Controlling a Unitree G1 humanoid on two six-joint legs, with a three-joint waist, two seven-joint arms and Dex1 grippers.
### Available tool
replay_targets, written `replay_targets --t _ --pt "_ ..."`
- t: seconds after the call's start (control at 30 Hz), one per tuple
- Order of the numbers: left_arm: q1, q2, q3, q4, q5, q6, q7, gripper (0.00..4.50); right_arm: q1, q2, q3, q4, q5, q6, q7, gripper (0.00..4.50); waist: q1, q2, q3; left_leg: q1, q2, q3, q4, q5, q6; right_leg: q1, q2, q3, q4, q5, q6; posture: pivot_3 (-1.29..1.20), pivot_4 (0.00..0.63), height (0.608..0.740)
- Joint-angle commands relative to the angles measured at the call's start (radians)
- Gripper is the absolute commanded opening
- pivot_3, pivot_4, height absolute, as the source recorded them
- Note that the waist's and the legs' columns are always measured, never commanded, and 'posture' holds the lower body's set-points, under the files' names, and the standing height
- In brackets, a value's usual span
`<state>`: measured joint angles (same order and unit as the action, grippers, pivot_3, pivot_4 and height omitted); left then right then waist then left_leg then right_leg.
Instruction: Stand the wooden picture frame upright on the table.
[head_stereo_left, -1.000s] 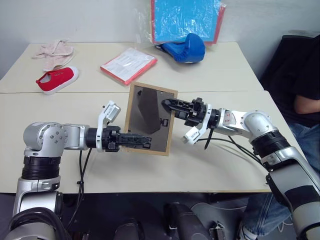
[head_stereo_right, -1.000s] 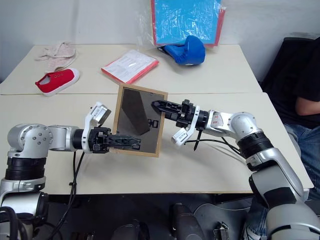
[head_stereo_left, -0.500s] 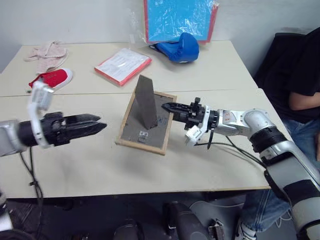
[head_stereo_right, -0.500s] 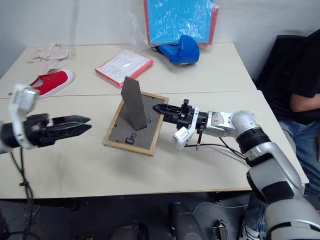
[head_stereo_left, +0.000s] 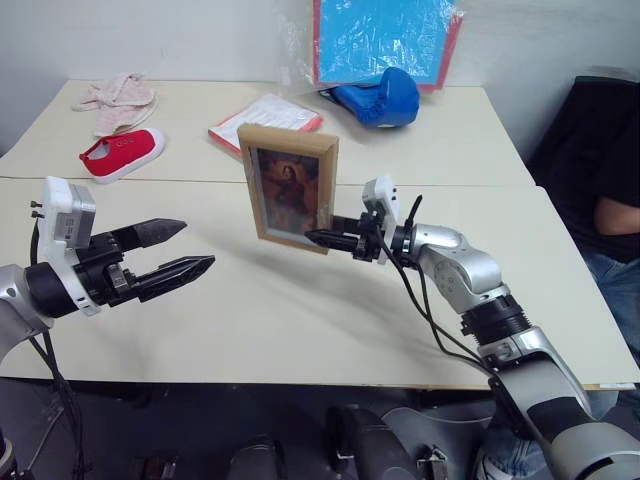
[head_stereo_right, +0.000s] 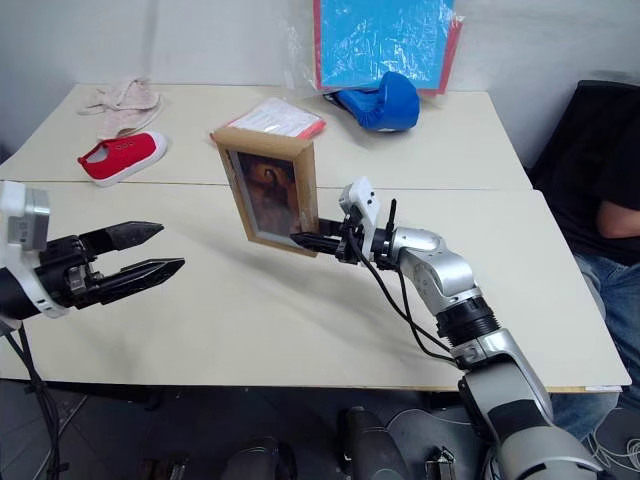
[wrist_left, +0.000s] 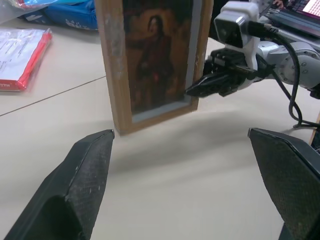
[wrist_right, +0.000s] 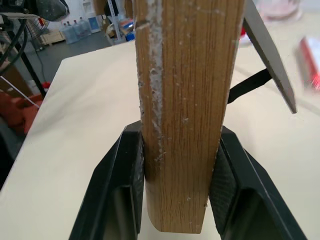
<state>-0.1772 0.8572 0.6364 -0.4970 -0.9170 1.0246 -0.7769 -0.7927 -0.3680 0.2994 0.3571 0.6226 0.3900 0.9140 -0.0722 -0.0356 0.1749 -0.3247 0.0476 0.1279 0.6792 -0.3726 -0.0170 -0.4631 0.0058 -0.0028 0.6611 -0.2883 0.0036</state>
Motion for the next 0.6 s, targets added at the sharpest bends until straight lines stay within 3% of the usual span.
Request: replay_targets --t 0.03,0.2,0.43,0.5,0.53,0.6 --pt "-0.006 0.003 -0.02 -0.002 -0.012 -0.037 0.012 4.5 0.02 0.025 -0.034 0.002 -0.019 0.072 0.021 1.25 0.0 0.0 0.0 0.0 0.0 0.0 0.0 0.0 0.0 0.0 0.0 0.0 0.0 0.0 0.0 0.0 0.15 0.74" --pt "-0.023 0.001 -0.068 0.013 -0.013 -0.063 0.026 4.5 0.062 0.054 -0.056 0.021 -0.089 0.046 0.033 1.25 -0.006 0.0 0.0 -0.002 0.0 -0.001 0.001 0.0 0.0 -0.001 0.0 -0.001 0.0 0.0 0.0 0.0 0.15 0.74" --pt "-0.041 0.026 -0.115 0.073 -0.005 -0.089 -0.007 4.5 0.114 -0.025 -0.084 -0.123 -0.127 0.088 0.095 3.49 -0.004 0.0 0.0 -0.003 -0.001 -0.002 0.001 0.0 0.0 -0.001 0.0 -0.002 0.0 0.0 0.0 0.0 0.15 0.74" --pt "-0.041 0.042 -0.136 0.101 0.02 -0.115 -0.036 4.5 0.107 -0.11 -0.095 -0.184 -0.128 0.135 0.145 4.22 -0.004 0.0 0.0 -0.003 -0.001 -0.002 0.001 0.0 0.0 -0.001 0.0 -0.002 0.0 0.0 0.0 0.0 0.15 0.74" --pt "-0.043 0.047 -0.144 0.111 0.026 -0.124 -0.045 4.5 0.105 -0.139 -0.097 -0.203 -0.13 0.148 0.164 4.48 -0.002 0.0 0.0 -0.003 -0.001 -0.003 0.001 0.0 0.0 -0.001 0.0 -0.003 0.0 0.0 0.0 0.0 0.15 0.74" --pt "-0.053 0.064 -0.159 0.136 0.043 -0.145 -0.071 4.5 0.082 -0.271 -0.128 -0.261 -0.104 0.215 0.256 4.48 0.001 0.001 0.001 -0.003 -0.001 -0.004 0.001 0.0 0.0 -0.001 0.0 -0.004 -0.001 0.0 0.0 0.0 0.15 0.74"
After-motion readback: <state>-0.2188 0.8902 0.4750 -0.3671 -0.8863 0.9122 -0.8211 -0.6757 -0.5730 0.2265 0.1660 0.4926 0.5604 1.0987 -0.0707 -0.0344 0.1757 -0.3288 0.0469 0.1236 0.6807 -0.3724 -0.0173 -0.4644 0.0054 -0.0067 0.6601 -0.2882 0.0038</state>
